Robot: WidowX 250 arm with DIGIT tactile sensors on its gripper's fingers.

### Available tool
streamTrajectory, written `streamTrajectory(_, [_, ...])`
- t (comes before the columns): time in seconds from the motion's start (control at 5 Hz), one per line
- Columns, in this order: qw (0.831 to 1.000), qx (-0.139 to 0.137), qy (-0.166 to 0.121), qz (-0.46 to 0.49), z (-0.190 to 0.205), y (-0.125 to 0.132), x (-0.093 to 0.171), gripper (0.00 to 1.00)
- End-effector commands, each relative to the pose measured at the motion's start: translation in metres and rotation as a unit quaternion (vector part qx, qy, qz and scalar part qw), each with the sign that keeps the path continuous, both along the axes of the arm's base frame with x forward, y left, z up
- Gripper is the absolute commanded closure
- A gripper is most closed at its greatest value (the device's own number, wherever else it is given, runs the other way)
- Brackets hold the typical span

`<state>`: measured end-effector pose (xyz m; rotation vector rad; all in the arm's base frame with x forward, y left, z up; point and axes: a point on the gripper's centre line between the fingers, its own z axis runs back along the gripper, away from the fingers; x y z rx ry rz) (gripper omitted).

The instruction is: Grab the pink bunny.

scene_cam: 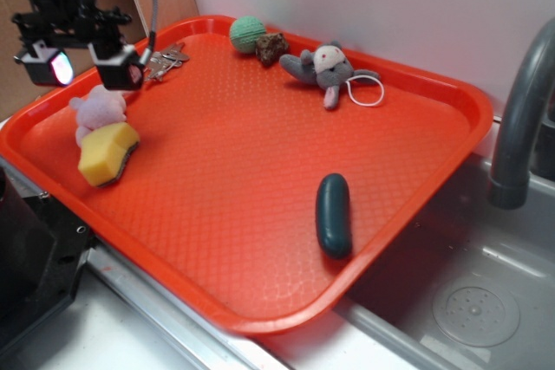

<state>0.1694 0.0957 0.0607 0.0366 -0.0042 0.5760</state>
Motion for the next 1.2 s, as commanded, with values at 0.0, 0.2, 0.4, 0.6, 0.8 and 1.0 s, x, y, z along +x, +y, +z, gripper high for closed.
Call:
streamTrajectory(0.0, [0.999, -0.022, 0.028, 0.027, -0.035, 0.012, -0.022, 0.0])
streamTrajectory(0.2, [0.999, -0.024, 0.029, 0.023, -0.045, 0.01, -0.055, 1.0])
streamTrajectory(0.4, [0.999, -0.002, 0.031, -0.03, -0.023, 0.004, -0.035, 1.0])
streamTrajectory(0.6, [0.995, 0.018, 0.018, -0.096, 0.013, -0.015, -0.021, 1.0])
streamTrajectory(0.8, [0.99, 0.022, 0.025, -0.139, 0.046, -0.016, 0.009, 1.0])
streamTrajectory(1.0, [0.99, 0.026, 0.054, -0.131, 0.06, -0.011, 0.01, 0.0])
